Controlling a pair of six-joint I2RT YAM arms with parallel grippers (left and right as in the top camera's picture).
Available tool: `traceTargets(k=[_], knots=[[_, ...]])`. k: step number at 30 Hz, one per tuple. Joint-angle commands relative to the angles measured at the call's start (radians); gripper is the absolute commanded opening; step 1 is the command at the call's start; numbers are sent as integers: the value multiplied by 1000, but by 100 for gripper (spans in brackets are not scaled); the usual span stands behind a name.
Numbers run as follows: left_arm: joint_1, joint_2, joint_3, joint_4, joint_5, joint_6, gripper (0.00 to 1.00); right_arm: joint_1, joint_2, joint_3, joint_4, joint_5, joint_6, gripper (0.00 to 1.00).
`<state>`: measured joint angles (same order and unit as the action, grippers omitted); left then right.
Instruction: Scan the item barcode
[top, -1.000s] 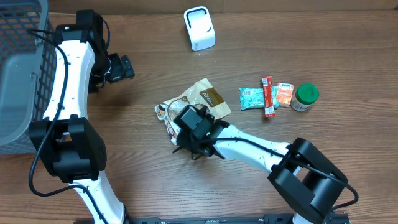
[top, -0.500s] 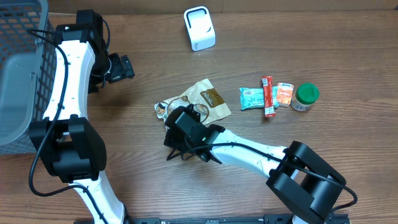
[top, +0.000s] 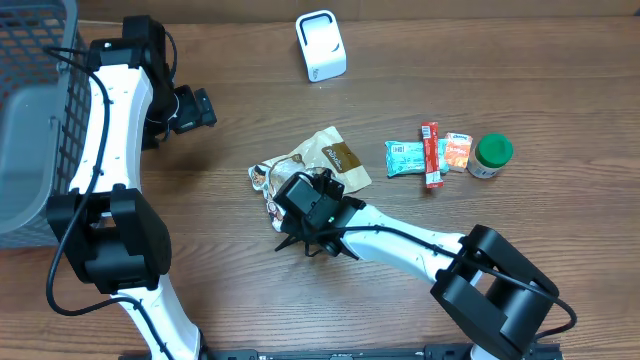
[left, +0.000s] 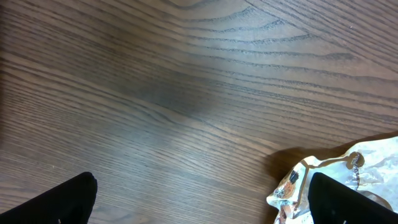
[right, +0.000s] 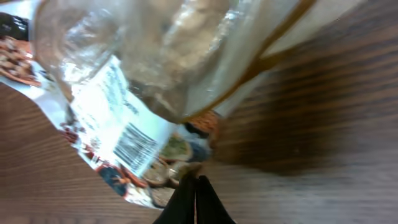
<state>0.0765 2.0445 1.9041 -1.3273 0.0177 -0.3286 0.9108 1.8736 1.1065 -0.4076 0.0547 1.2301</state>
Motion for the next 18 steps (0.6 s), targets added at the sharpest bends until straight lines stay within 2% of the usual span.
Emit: traceTargets(k=[1,6,10,11,14,15,18], knots=[[2,2,-5,0,-6,22,100,15,31,-2,46,37,31,4],[2,2,-5,0,-6,22,100,23,68,-2,149,2,4,4],[2,2,-5,0,-6,22,100,22,63,1,227,-119,-136,4],[2,2,-5,0,-6,22,100,19,50,2,271,-212,-236,9],[2,2,-5,0,-6,22,100,2,-13,2,255,-260,-349,17],[2,2,-5,0,-6,22,99,-6,-39,3,239,-262,-380,22],[2,2,-5,0,-6,22,100,-45,-133,13,153,-262,-529,51]])
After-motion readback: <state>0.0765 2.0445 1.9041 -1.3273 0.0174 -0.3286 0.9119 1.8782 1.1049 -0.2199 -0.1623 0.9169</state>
